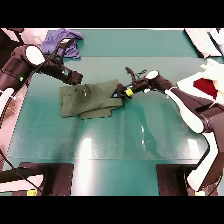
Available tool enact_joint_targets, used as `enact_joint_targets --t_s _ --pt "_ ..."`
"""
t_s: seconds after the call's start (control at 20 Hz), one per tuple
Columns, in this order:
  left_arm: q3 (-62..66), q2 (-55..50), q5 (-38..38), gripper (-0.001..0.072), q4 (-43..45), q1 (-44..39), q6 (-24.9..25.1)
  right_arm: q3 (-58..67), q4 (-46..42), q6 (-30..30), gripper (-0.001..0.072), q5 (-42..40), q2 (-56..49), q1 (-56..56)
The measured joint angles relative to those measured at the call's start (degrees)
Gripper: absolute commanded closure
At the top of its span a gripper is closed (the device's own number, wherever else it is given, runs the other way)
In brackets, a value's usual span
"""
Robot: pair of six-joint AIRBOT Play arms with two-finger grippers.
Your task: Fold the shirts.
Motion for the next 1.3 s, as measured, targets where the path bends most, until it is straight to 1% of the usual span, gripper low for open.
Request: enact_joint_targets --t_s 0.15,0.35,0.55,0.65,0.75,0.85,1.0,1.15,1.25,1.3 --pt "0.0 0.0 -0.35 0.0686 -0.04 0.0 0.0 6.71 0.55 2.97 0.0682 2.23 0.85 -1.53" --pt "0.0 0.0 -1.4 0.0686 -0.31 0.0 -0.02 14.78 0.72 8.94 0.0683 2.29 6.19 -9.73" --pt "0.0 0.0 -1.95 0.0686 -1.95 0.0 -0.02 22.97 0.98 19.43 0.0683 -3.45 13.29 -24.96" --pt "0.0 0.0 -2.01 0.0686 -3.23 0.0 -0.02 24.28 1.29 25.09 0.0683 -6.14 17.51 -34.01" --pt "0.0 0.0 -1.75 0.0686 -4.35 0.0 -0.02 23.02 0.98 30.12 0.0683 -5.9 21.88 -43.43" --pt "0.0 0.0 -1.29 0.0686 -5.31 0.0 -0.02 20.46 -0.15 33.51 0.0683 -2.05 26.27 -52.72" --pt "0.0 0.0 -0.72 0.0686 -6.49 0.0 0.02 15.45 -5.33 36.0 0.0683 8.33 31.78 -64.83" --pt "0.0 0.0 -0.42 0.0686 -7.72 0.0 0.13 9.05 -12.96 36.06 0.0681 18.34 36.54 -75.47" --pt "0.0 0.09 -0.44 0.0686 -8.85 0.0 0.13 4.42 -18.36 35.12 0.0676 22.58 38.75 -80.87" --pt "0.0 0.17 -0.63 0.0686 -9.4 0.0 0.13 2.23 -20.31 34.51 0.0585 23.69 39.41 -83.12"
